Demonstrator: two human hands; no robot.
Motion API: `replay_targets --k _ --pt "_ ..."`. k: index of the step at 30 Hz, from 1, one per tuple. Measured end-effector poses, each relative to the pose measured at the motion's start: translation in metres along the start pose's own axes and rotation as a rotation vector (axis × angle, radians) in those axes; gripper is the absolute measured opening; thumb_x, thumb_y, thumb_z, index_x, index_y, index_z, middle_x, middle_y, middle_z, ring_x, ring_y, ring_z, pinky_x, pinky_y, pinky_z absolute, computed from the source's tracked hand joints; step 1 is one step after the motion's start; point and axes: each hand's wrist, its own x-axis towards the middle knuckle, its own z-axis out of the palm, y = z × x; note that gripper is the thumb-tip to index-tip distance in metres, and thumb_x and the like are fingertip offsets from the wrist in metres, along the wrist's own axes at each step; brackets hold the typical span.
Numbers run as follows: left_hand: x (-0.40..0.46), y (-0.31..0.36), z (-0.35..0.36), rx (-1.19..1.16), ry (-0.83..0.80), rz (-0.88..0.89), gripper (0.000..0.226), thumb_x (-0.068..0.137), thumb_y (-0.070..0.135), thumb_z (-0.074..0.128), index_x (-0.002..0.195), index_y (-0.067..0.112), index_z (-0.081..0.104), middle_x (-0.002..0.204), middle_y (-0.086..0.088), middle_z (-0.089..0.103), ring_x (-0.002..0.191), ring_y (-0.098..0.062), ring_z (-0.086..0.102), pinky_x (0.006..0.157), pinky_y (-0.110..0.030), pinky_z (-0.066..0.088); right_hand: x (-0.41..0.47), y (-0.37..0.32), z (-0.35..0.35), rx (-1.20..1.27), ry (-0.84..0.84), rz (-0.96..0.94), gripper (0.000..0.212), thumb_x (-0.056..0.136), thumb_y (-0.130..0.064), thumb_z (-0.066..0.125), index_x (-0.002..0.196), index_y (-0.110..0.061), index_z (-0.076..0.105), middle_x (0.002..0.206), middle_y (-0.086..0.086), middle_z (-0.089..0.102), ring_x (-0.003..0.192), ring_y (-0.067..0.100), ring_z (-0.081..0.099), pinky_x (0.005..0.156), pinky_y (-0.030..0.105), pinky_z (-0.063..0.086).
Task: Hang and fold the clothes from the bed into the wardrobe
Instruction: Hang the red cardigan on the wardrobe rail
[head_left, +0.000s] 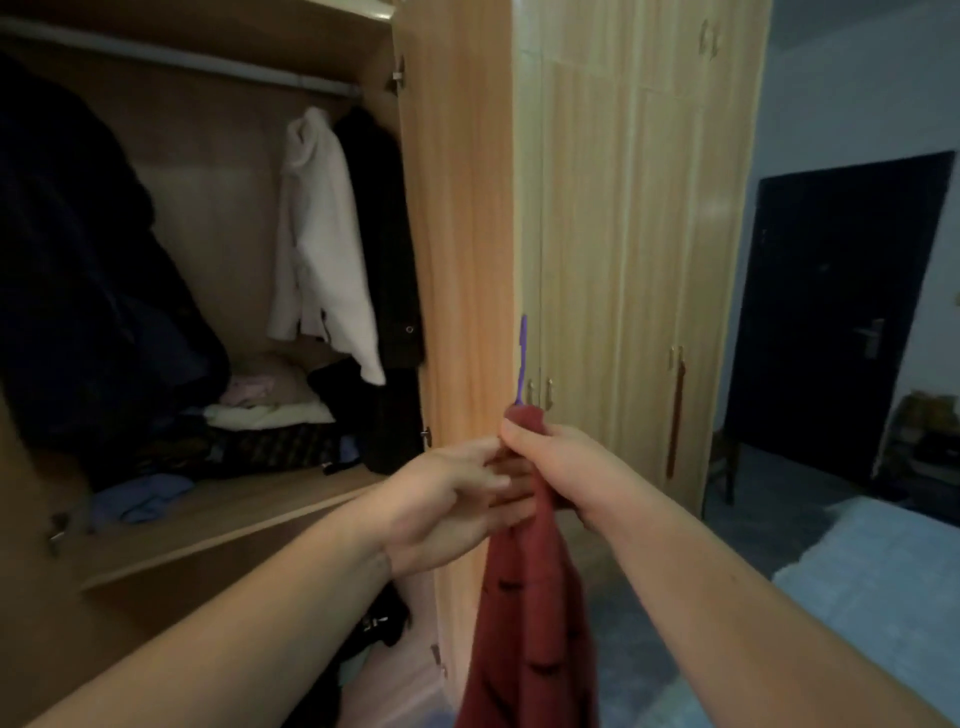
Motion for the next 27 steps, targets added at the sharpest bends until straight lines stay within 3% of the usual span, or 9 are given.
replay_targets --k 2,4,7,9,11,13,15,17,27 --pt "-0.017 0.008 -0.03 -0.015 -0.033 -0.051 0.055 0.087 -0.004 0.047 0.141 0.006 0.05 0.138 -0.022 0.056 0.132 -0.033 0.051 0.112 -0.048 0.039 0.009 0.003 0.007 -0.111 -0.085 -0.045 0.028 0.095 -0.039 0.061 0.102 -0.015 0.074 0.094 0.005 0.077 0.091 0.023 0.074 0.091 0.045 0.057" --pt "-0.029 0.017 -0.061 0.127 0.007 -0.093 0.046 0.09 0.003 0.052 0.136 0.003 0.052 0.133 -0.021 0.061 0.124 -0.033 0.059 0.102 -0.046 0.047 0.02 0.003 0.017 -0.235 -0.133 -0.1 0.026 0.098 -0.032 0.059 0.103 -0.011 0.075 0.096 0.008 0.077 0.094 0.025 0.073 0.091 0.044 0.056" --pt "-0.042 0.034 -0.099 0.6 0.27 -0.154 0.02 0.099 0.009 0.05 0.116 0.009 0.062 0.116 -0.013 0.07 0.097 -0.02 0.07 0.079 -0.036 0.054 0.042 -0.003 0.03 -0.688 -0.077 -0.217 0.027 0.101 -0.029 0.054 0.101 -0.009 0.071 0.1 0.013 0.074 0.097 0.029 0.07 0.078 0.033 0.051" --pt "-0.047 0.039 -0.128 1.025 0.498 -0.168 0.02 0.098 0.016 0.052 0.116 0.017 0.061 0.11 -0.004 0.067 0.086 -0.011 0.065 0.073 -0.028 0.051 0.058 -0.007 0.042 -0.991 0.047 -0.315 0.03 0.101 -0.036 0.049 0.106 -0.013 0.067 0.107 0.013 0.072 0.102 0.031 0.066 0.079 0.033 0.048" --pt "-0.049 0.039 -0.161 1.357 0.626 -0.153 0.039 0.094 0.026 0.055 0.132 0.019 0.051 0.125 -0.005 0.061 0.105 -0.016 0.061 0.088 -0.028 0.047 0.074 -0.011 0.056 -1.139 0.169 -0.402 0.028 0.1 -0.044 0.044 0.098 -0.021 0.06 0.104 0.011 0.07 0.099 0.033 0.066 0.078 0.037 0.05" --pt "-0.051 0.038 -0.188 1.601 0.686 -0.169 0.063 0.091 0.039 0.047 0.149 0.021 0.031 0.148 -0.01 0.043 0.136 -0.026 0.041 0.11 -0.035 0.036 0.089 -0.015 0.07 -1.222 0.251 -0.496 0.025 0.1 -0.047 0.04 0.091 -0.025 0.05 0.096 0.007 0.07 0.091 0.033 0.068 0.072 0.038 0.05" --pt "-0.051 0.042 -0.208 1.773 0.778 -0.117 0.076 0.088 0.044 0.042 0.156 0.025 0.014 0.162 -0.009 0.02 0.151 -0.029 0.013 0.119 -0.047 0.025 0.108 -0.019 0.082 -1.264 0.318 -0.592 0.022 0.1 -0.046 0.039 0.099 -0.026 0.049 0.091 0.005 0.069 0.085 0.033 0.069 0.068 0.038 0.049" --pt "-0.048 0.051 -0.222 1.846 0.863 -0.043 0.078 0.093 0.041 0.049 0.158 0.029 0.006 0.166 -0.006 0.008 0.153 -0.028 -0.001 0.121 -0.049 0.019 0.132 -0.021 0.094 -1.234 0.365 -0.682 0.017 0.099 -0.042 0.041 0.103 -0.027 0.048 0.084 0.001 0.067 0.079 0.032 0.068 0.063 0.037 0.046" --pt "0.011 0.148 -0.317 1.945 1.221 0.175 0.083 0.096 0.046 0.047 0.157 0.033 -0.007 0.167 -0.003 -0.003 0.153 -0.024 -0.011 0.123 -0.047 0.004 0.309 -0.074 0.145 -0.977 0.367 -0.845 0.017 0.1 -0.04 0.038 0.099 -0.026 0.048 0.069 -0.003 0.055 0.067 0.031 0.063 0.058 0.037 0.045"
